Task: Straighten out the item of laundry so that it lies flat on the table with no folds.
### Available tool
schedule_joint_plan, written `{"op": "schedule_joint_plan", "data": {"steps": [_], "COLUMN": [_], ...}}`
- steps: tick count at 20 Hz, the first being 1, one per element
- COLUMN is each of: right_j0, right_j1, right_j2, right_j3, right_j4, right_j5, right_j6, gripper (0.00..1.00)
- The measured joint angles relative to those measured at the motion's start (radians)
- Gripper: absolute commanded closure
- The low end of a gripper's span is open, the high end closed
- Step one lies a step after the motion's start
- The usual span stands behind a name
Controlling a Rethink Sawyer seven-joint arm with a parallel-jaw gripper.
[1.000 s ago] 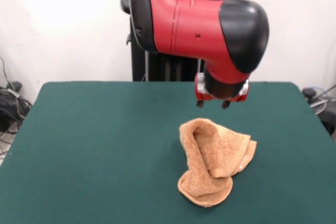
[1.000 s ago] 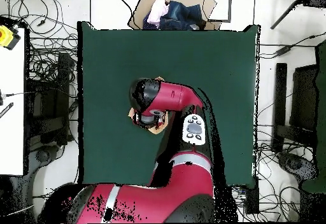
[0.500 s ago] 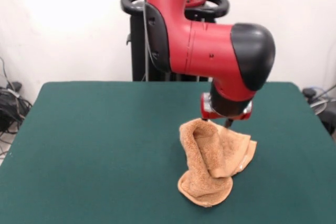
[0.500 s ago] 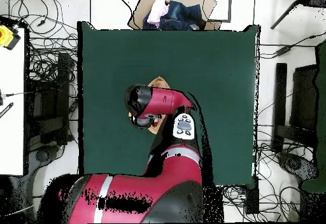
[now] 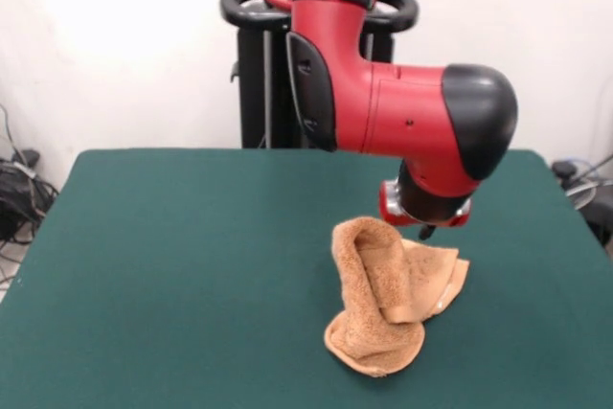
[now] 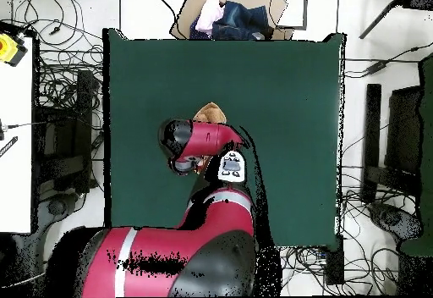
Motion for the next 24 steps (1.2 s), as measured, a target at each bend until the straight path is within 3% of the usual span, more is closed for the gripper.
{"op": "schedule_joint_plan", "data": {"steps": [24], "right_j0": [0.08], "right_j1": [0.015], "right_j2": [-0.104], "right_j3": [-0.032], "right_j4": [0.003], "right_j5": [-0.046], "right_j6": [0.014], "gripper": [0.0]}}
